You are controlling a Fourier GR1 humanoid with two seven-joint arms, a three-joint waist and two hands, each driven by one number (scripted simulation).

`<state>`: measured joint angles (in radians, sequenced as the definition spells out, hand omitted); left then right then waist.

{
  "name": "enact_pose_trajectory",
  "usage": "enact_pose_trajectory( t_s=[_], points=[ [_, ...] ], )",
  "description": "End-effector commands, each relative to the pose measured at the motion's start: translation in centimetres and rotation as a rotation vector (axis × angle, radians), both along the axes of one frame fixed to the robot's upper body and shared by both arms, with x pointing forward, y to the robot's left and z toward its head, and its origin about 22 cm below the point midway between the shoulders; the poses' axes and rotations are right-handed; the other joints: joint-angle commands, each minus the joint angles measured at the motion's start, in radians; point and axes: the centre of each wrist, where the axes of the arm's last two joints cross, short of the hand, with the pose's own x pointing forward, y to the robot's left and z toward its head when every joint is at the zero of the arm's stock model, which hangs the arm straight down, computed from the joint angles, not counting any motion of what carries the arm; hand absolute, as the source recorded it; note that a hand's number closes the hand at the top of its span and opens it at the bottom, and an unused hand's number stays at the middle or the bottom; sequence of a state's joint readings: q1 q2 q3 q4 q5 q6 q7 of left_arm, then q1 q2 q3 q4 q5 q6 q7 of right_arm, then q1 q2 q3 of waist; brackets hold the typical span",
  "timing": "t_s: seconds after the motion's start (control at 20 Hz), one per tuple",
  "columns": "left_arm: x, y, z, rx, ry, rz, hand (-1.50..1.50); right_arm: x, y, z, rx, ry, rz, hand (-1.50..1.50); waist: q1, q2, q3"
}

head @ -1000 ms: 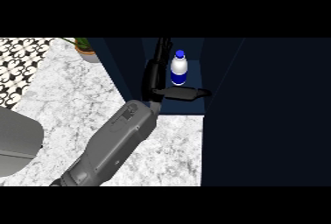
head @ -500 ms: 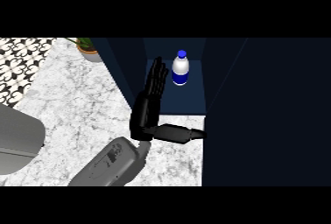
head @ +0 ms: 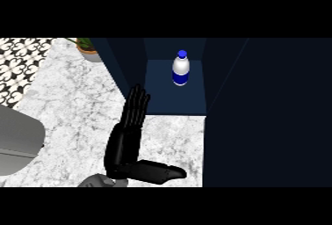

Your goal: Pick up the bottled water, place it into the cabinet and close the cabinet

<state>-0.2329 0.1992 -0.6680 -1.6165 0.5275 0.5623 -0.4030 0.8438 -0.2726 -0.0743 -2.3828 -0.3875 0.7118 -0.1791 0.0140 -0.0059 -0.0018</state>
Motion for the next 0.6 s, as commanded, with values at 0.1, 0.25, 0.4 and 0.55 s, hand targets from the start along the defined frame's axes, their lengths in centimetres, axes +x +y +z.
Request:
enact_pose_trajectory(
  t_s=[0.1,0.25,0.4,0.55],
  points=[
    [-3.9,1.8,0.2,-0.017,0.021,0.019,-1.50,-1.0,3.6,4.2,-0.078,-0.030,0.152,1.50,-0.009,-0.002,0.000],
    [-4.3,4.4,0.0,-0.006,0.007,0.040,-1.50,-1.1,4.0,4.9,-0.090,-0.025,0.204,1.50,-0.009,-0.001,-0.002],
    [-5.3,5.7,0.4,-0.002,-0.012,0.078,-1.50,-0.9,5.5,4.4,-0.075,-0.032,0.216,1.50,-0.009,-0.005,-0.002],
    [-6.0,6.0,-0.2,-0.008,0.000,0.063,-1.50,-0.7,6.4,4.8,-0.068,-0.048,0.249,1.50,-0.014,-0.004,-0.004]
  ],
)
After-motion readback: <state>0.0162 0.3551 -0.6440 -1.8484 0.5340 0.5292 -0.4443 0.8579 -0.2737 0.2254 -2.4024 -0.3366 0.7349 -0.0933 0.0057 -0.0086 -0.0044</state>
